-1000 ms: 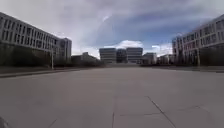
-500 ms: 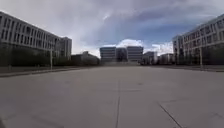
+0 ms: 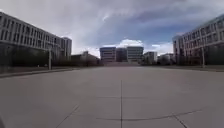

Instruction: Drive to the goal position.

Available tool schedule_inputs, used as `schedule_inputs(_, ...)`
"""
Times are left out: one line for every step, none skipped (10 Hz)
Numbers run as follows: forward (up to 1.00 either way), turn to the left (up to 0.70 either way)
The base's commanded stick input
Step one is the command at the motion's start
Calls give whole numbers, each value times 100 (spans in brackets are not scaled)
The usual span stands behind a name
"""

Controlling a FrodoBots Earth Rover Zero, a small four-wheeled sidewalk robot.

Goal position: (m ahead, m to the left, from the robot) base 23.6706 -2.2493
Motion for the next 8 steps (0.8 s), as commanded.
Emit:
schedule_inputs(85,0)
schedule_inputs(85,0)
schedule_inputs(85,-1)
schedule_inputs(85,-2)
schedule_inputs(85,-2)
schedule_inputs(85,-2)
schedule_inputs(85,-2)
schedule_inputs(85,-7)
